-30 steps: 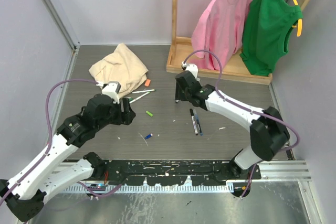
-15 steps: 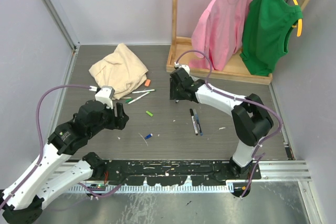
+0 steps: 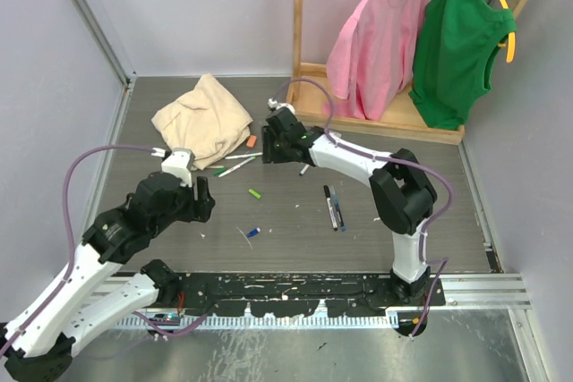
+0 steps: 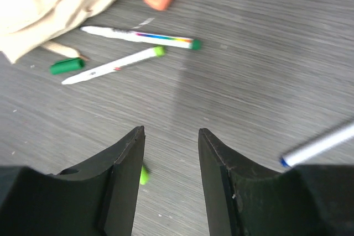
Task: Insert the pens into the pen caps
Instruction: Pick up the pen from the center of the board.
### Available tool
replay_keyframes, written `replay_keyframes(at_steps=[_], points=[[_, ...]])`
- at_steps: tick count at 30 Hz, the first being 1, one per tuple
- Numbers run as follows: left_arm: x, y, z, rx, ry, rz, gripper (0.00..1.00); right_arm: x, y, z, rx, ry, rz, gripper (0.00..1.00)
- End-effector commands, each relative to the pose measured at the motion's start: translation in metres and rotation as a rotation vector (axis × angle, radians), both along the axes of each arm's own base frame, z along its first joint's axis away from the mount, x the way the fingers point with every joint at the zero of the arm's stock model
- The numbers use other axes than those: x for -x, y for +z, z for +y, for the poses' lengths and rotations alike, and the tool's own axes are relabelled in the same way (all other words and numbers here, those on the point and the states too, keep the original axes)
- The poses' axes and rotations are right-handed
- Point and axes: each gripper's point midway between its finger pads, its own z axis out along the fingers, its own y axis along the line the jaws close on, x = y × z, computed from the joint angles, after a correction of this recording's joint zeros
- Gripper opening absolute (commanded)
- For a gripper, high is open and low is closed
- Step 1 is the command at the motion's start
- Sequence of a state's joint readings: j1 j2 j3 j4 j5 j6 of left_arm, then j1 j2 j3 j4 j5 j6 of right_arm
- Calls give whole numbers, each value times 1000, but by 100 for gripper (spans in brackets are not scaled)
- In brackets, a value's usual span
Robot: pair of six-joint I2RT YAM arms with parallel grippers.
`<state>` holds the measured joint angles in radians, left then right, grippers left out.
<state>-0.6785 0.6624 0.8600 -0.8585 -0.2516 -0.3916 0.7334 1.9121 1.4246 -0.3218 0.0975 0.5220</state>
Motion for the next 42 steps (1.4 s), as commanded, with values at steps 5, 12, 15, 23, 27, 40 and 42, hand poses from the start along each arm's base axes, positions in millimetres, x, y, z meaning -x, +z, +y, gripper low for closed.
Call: replay_keyframes(at_steps=[5, 12, 15, 23, 27, 40, 42], points=[[6, 35, 21, 54, 56, -127, 66, 9, 24, 73, -28, 575, -196, 49], [9, 34, 25, 58, 66, -135, 66, 0, 16, 89, 104, 909, -312, 50], [9, 33, 23, 63, 59, -131, 66, -4, 13, 93, 142, 1003, -361, 51], [9, 31, 23, 63, 62, -134, 67, -4, 1, 100, 219, 1232, -447, 51], [8, 30, 23, 59, 64, -131, 67, -4, -4, 104, 214, 1262, -459, 51], [8, 30, 25, 61, 79, -140, 68, -12, -19, 129, 201, 1307, -443, 51], [7, 30, 26, 58, 81, -139, 68, -11, -22, 132, 202, 1312, -441, 51]])
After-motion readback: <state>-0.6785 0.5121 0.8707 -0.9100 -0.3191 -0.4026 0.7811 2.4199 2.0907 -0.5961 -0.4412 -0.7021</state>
